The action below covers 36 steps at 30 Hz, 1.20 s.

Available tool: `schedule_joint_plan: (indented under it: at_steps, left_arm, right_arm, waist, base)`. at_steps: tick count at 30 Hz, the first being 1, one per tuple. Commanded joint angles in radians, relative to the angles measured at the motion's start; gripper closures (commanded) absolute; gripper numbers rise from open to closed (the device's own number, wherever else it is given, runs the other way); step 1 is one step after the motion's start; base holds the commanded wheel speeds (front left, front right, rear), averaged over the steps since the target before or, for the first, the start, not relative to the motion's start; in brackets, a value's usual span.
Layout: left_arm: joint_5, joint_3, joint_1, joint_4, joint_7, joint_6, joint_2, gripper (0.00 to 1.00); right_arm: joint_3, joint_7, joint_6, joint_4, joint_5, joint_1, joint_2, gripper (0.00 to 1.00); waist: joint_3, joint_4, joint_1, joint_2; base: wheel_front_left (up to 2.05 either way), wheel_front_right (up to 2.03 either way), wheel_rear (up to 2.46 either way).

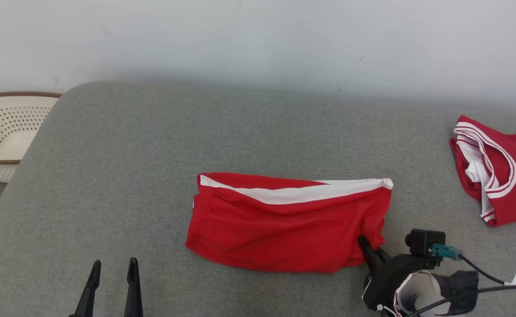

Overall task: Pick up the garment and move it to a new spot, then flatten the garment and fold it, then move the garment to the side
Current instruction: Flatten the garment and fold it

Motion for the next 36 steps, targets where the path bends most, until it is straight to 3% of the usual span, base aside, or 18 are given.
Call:
schedule_joint_plan:
  at_steps: [1, 7, 9, 10, 17, 27, 36]
  left_arm:
    - [0.005, 0.0, 0.01, 0.001, -0.004, -0.004, 0.0, 0.0]
    - [0.005, -0.005, 0.009, 0.005, -0.004, -0.008, 0.0, 0.0]
    - [0.006, -0.004, 0.01, 0.005, -0.004, -0.006, 0.0, 0.0]
    - [0.005, -0.003, 0.012, 0.005, -0.004, -0.007, 0.0, 0.0]
    - [-0.001, 0.01, 0.031, 0.003, -0.004, -0.002, 0.0, 0.0]
    - [0.019, 0.04, 0.025, -0.007, -0.004, -0.007, 0.0, 0.0]
    - [0.025, 0.047, 0.043, -0.011, -0.004, -0.007, 0.0, 0.0]
  right_arm:
    - [-0.007, 0.007, 0.0, -0.015, -0.004, 0.022, 0.002, 1.0]
    - [-0.062, 0.014, 0.0, -0.058, -0.073, 0.06, 0.002, 0.96]
    - [-0.079, 0.023, 0.0, -0.066, -0.096, 0.069, 0.01, 0.11]
    - [-0.089, 0.025, 0.0, -0.073, -0.105, 0.072, 0.013, 0.0]
    - [-0.174, 0.006, 0.0, -0.146, -0.18, 0.108, 0.031, 0.0]
    - [-0.27, -0.109, 0.0, -0.362, -0.327, 0.177, 0.046, 0.0]
    - [-0.33, -0.15, 0.0, -0.534, -0.455, 0.29, 0.065, 0.0]
  waist:
    - [-0.005, -0.008, 0.0001, 0.0]
    - [-0.009, -0.015, 0.0001, 0.0]
    - [-0.01, -0.016, 0.0001, 0.0]
    - [-0.011, -0.017, 0.0001, 0.0]
    - [-0.017, -0.043, 0.0001, 0.0]
    - [-0.023, -0.115, 0.0001, 0.0]
    - [-0.037, -0.167, 0.0001, 0.0]
  base:
    - [0.0, 0.0, 0.0]
    - [0.0, 0.0, 0.0]
    - [0.0, 0.0, 0.0]
    - [0.0, 0.0, 0.0]
    - [0.0, 0.0, 0.0]
    - [0.0, 0.0, 0.0]
    - [0.0, 0.0, 0.0]
